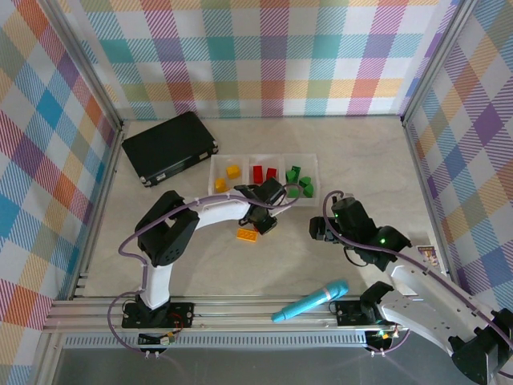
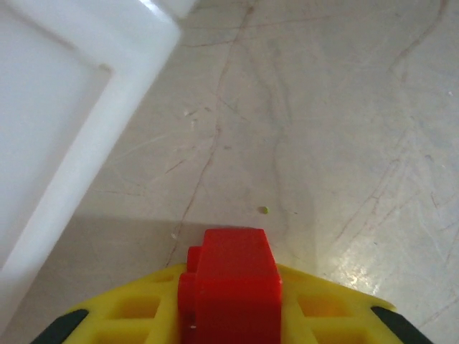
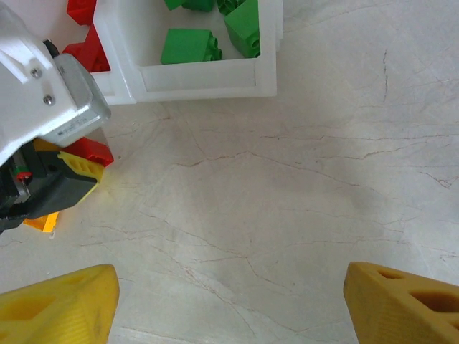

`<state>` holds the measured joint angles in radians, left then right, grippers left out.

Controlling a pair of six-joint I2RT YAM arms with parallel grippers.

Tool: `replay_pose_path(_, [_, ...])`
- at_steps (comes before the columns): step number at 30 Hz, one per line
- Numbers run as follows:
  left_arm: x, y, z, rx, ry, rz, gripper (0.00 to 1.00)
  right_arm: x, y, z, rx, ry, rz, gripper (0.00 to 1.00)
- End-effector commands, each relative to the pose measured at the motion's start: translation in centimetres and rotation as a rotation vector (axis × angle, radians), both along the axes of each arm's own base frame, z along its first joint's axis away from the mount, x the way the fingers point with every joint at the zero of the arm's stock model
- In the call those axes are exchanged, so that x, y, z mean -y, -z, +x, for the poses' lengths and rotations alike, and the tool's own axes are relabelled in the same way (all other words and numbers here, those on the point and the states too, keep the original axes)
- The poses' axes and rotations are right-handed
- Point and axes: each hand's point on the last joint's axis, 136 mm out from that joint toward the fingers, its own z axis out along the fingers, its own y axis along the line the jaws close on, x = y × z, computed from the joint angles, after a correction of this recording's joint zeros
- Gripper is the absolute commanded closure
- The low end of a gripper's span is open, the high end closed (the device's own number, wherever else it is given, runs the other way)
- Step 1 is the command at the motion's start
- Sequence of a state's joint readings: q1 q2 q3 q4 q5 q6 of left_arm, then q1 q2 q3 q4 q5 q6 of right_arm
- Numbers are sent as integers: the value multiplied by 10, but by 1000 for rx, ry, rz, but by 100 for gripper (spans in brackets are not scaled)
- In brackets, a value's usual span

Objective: Sort the legos into containers by color
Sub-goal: Pick up the lego from the center of the table, then place the lego in the container.

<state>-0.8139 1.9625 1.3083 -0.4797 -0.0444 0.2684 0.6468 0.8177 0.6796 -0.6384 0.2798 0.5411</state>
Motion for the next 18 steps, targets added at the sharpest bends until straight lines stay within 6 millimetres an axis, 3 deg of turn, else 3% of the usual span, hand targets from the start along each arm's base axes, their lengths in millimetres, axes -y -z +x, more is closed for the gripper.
replay_pose_path(1, [2,-29,10,22,-67,-89,78,7,2,-2,4,14,-18,18])
replay_pose_path(6, [-4,-73,31,68,-200,-221,84,10,-1,-2,13,16,-22,18])
replay_pose_path(11, [-21,-129,73,219,-363,-275,83,9,-2,-1,20,16,-18,18])
replay_pose_path(14, [-28,-140,98,294,-432,-214,81,8,0,0,17,14,-17,18])
replay_pose_path(18, [-25,-136,125,307,-490,-164,81,6,3,0,8,12,-8,18])
